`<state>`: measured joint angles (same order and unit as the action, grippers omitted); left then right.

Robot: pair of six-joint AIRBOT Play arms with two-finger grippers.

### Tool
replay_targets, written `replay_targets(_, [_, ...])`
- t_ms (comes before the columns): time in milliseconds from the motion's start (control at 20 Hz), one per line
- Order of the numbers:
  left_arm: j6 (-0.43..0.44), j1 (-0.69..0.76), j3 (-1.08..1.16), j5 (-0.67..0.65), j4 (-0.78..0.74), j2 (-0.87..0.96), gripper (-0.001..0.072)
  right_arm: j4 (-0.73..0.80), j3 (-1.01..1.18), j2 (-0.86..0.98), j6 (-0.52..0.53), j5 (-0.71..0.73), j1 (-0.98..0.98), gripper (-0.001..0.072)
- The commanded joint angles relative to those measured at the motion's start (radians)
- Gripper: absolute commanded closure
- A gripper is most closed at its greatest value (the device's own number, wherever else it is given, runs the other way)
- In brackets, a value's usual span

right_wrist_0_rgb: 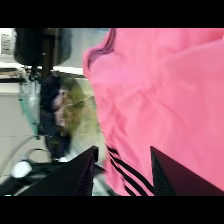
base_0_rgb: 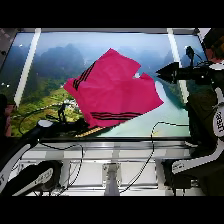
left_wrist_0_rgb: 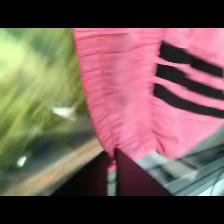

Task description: Fold the clothes and pants, and hang the long-sleeved shirts on hangers.

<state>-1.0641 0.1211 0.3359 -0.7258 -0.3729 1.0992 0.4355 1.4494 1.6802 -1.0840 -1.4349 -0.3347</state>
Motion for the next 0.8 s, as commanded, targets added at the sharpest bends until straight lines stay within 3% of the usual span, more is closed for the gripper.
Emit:
replay_targets(0, [0.026,0.004,0.068,-0.027,0.037,0.014,0.0699,0.118,0.001,0.0,-0.028,0.023,0.0,0.0343])
replay_targets(50, [0.026,0.004,0.086,-0.042,0.037,0.013,0.0699,0.149,0.001,0.0,-0.036,0.021,0.0,0.0461])
replay_targets(100, [0.026,0.004,0.1,-0.051,0.037,0.01,0.07,0.172,0.001,0.0,-0.043,0.02,0.0,0.066])
replay_targets(150, [0.025,0.004,0.109,-0.056,0.036,0.004,0.0701,0.187,0.001,0.0,-0.049,0.021,0.0,0.0703])
replay_targets(400, [0.008,0.004,0.111,-0.109,-0.066,-0.04,0.0702,0.239,-0.066,-0.005,-0.078,0.04,-0.041,0.0707])
replay_targets(750, [0.006,0.004,0.111,-0.132,-0.204,-0.045,0.0701,0.194,-0.483,-0.117,-0.091,0.128,-0.252,0.0703])
